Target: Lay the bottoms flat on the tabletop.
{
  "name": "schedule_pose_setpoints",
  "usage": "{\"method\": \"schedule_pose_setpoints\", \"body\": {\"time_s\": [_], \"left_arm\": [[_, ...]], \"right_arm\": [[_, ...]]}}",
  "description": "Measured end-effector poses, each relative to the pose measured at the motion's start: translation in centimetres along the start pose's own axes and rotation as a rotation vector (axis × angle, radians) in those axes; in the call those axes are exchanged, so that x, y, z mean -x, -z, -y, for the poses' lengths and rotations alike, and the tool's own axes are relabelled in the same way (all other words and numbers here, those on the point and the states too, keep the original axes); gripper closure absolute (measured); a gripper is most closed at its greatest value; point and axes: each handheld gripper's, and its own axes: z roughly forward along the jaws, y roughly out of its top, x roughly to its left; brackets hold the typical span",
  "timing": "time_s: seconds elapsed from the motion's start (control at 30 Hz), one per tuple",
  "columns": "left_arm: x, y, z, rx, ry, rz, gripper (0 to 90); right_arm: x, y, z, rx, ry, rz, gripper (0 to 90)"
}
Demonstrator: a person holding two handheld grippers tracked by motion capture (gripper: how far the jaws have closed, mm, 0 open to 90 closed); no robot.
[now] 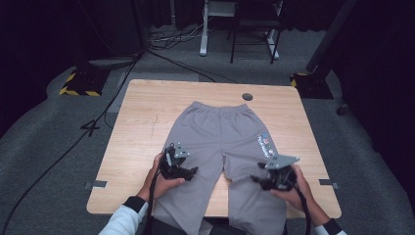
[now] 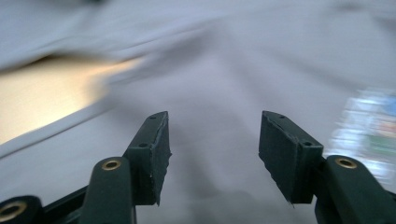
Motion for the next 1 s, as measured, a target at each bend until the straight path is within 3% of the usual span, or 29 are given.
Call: {"method": "schedule_pose_setpoints", "body": {"time_s": [0.07, 0.1, 0.17, 0.23, 0.27, 0.3, 0.4, 0.5, 0.6, 0.73, 0.9, 1.0], "left_arm": [[-0.4, -0.6, -0.7, -0.004, 0.007, 0.011, 19.2], [-0.6, -0.8, -0.9, -0.005, 0.009, 0.004, 19.0], [-1.1, -1.4, -1.5, 0.008, 0.029, 0.004, 21.1], [-1.7, -2.1, -2.4, -0.008, 0.034, -0.013, 19.1], [-1.9, -2.3, -2.7, -0.003, 0.046, -0.006, 20.4], [-2.2, -2.7, -3.1, -0.001, 0.054, 0.011, 21.8], [-3.1, -4.0, -4.6, -0.003, 0.074, 0.002, 21.4], [-3.8, -5.4, -5.9, -0.006, 0.046, -0.018, 19.8], [-4.5, -6.3, -6.7, 0.014, 0.05, -0.017, 19.3], [-6.0, -7.4, -7.8, 0.014, 0.084, -0.056, 19.2], [-7.9, -8.3, -8.7, 0.019, 0.18, -0.144, 17.6], [-8.3, -8.4, -9.0, 0.011, 0.194, -0.164, 15.9]], "right_arm": [[3.5, -0.7, -0.1, -0.009, -0.098, 0.066, 40.8], [4.9, -1.1, -0.2, -0.014, -0.125, 0.09, 40.5], [7.3, -2.4, -0.3, -0.022, -0.199, 0.08, 40.4], [8.4, -3.8, -0.7, -0.041, -0.193, 0.108, 40.0], [9.1, -4.7, -1.1, -0.044, -0.21, 0.1, 39.8], [9.5, -5.3, -1.3, -0.046, -0.223, 0.092, 39.3], [10.6, -7.2, -2.1, -0.057, -0.256, 0.102, 38.9], [11.3, -9.1, -2.6, -0.105, -0.278, 0.126, 38.0], [12.0, -10.2, -3.3, -0.09, -0.288, 0.157, 39.5], [13.4, -11.5, -4.2, -0.085, -0.294, 0.169, 38.2], [15.0, -13.6, -5.9, -0.079, -0.314, 0.214, 33.8], [15.4, -14.5, -6.8, -0.091, -0.336, 0.254, 29.5]]}}
